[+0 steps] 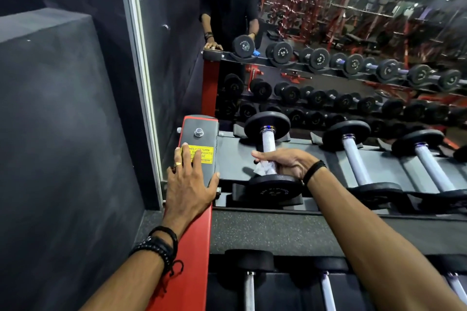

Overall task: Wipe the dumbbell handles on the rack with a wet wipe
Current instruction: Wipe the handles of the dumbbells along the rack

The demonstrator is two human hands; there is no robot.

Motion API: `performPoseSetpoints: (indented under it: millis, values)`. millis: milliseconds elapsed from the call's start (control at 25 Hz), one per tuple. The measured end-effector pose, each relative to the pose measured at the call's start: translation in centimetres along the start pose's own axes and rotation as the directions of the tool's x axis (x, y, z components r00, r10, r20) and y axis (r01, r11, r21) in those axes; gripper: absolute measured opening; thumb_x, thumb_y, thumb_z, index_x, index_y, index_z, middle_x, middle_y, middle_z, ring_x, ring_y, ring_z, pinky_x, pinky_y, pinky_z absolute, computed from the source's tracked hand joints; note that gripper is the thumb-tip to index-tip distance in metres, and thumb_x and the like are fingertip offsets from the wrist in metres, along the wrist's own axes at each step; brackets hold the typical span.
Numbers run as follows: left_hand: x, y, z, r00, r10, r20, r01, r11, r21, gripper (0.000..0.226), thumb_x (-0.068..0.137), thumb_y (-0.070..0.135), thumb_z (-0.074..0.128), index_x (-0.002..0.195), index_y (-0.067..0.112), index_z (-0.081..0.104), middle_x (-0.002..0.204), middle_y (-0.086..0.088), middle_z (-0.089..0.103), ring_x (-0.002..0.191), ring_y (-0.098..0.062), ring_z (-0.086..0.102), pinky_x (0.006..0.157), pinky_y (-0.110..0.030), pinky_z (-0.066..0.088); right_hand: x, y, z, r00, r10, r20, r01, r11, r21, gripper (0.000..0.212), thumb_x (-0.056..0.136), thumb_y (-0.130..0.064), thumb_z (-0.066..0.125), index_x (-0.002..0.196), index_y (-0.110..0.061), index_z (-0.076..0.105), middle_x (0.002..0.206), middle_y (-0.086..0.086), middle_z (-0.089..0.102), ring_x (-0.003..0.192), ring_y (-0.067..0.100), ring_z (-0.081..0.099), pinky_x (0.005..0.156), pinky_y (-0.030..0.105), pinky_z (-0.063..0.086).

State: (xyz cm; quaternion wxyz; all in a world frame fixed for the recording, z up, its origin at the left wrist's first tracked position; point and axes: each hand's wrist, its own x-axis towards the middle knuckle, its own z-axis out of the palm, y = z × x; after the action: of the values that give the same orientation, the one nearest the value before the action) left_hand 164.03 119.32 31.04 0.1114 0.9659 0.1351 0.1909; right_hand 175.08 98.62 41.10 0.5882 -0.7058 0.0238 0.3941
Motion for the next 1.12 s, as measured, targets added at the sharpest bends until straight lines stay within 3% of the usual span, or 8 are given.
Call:
performPoseSetpoints:
  millis: [280,440,560,640,800,960,1040,1120]
  values:
    - [-0.1,-0.2,0.1,1.0,0.002,-0.025,-0.003,1.0,-0.026,0.078,0.089,0.062,0.042,0.146,0.011,0.034,0.159,-0.018,0.021,0.146,-0.035,0.021,0.103,-0.056,0.042,-0.4,0.6,-0.1,0.968,-0.202,-0.15,0.111,0.878,-0.465,0.014,0.077,0.004,0.068,0.081,-0.008,0.061,0.077,0.007,0.063,0.065,0.016,0.057,0.059,0.024,0.047]
    - [-0.1,-0.1,0.1,1.0,-0.002,-0.018,0.002,1.0,-0.014,0.078,0.09,0.063,0.039,0.146,0.01,0.033,0.16,-0.018,0.019,0.147,-0.034,0.019,0.105,-0.055,0.041,-2.3,1.1,-1.7,0.898,-0.349,-0.268,0.101,0.756,-0.646,0.047,0.067,-0.012,0.085,0.098,-0.02,0.052,0.082,0.005,0.064,0.069,0.017,0.059,0.059,0.026,0.044]
    - [-0.1,-0.1,0.2,1.0,-0.003,-0.023,0.003,1.0,-0.014,0.077,0.089,0.062,0.041,0.146,0.009,0.034,0.16,-0.019,0.019,0.147,-0.035,0.02,0.105,-0.056,0.041,-2.7,1.2,-1.3,0.8,-0.502,-0.329,0.15,0.698,-0.7,0.04,0.063,-0.006,0.086,0.078,-0.021,0.052,0.067,-0.004,0.055,0.056,0.008,0.051,0.057,0.027,0.044]
    - [-0.2,0.0,0.1,1.0,0.004,-0.021,-0.004,1.0,-0.02,0.077,0.089,0.061,0.042,0.146,0.009,0.034,0.16,-0.019,0.02,0.147,-0.035,0.02,0.104,-0.056,0.041,-2.2,0.1,0.2,0.712,-0.626,-0.317,0.227,0.633,-0.74,0.03,0.071,0.005,0.07,0.066,-0.019,0.054,0.057,-0.007,0.055,0.045,-0.002,0.05,0.051,0.013,0.043]
    - [-0.3,-0.1,-0.1,1.0,0.006,-0.02,-0.007,1.0,-0.009,0.077,0.089,0.062,0.042,0.146,0.011,0.034,0.16,-0.018,0.021,0.146,-0.035,0.022,0.103,-0.054,0.043,0.1,-2.4,1.2,0.456,-0.81,-0.369,0.292,0.528,-0.798,0.024,0.076,0.005,0.057,0.069,-0.016,0.066,0.069,0.002,0.065,0.058,0.002,0.053,0.057,0.016,0.039]
    - [-0.2,0.0,0.0,1.0,0.004,-0.021,-0.004,1.0,-0.008,0.077,0.089,0.062,0.043,0.145,0.01,0.035,0.159,-0.019,0.021,0.146,-0.035,0.022,0.102,-0.054,0.043,-2.2,0.2,0.0,0.658,-0.732,-0.176,0.132,0.342,-0.93,0.005,0.075,-0.007,0.069,0.073,-0.01,0.073,0.072,0.006,0.068,0.068,0.018,0.059,0.057,0.023,0.043]
    - [-0.2,0.0,-0.1,1.0,0.001,-0.025,-0.001,1.0,0.005,0.077,0.089,0.061,0.043,0.144,0.009,0.036,0.158,-0.02,0.023,0.146,-0.036,0.023,0.101,-0.054,0.044,-3.3,0.8,-0.4,0.759,-0.633,-0.154,0.122,0.37,-0.921,0.013,0.072,-0.016,0.079,0.068,-0.009,0.069,0.062,0.002,0.063,0.059,0.014,0.056,0.049,0.016,0.037]
    - [-0.2,0.1,-0.1,1.0,0.006,-0.016,-0.006,1.0,0.0,0.077,0.088,0.062,0.042,0.145,0.009,0.036,0.158,-0.02,0.023,0.146,-0.036,0.023,0.101,-0.054,0.044,-2.4,0.0,-0.7,0.706,-0.655,-0.268,0.11,0.475,-0.873,0.028,0.075,-0.024,0.08,0.065,-0.003,0.064,0.059,0.004,0.062,0.056,0.015,0.054,0.049,0.019,0.037]
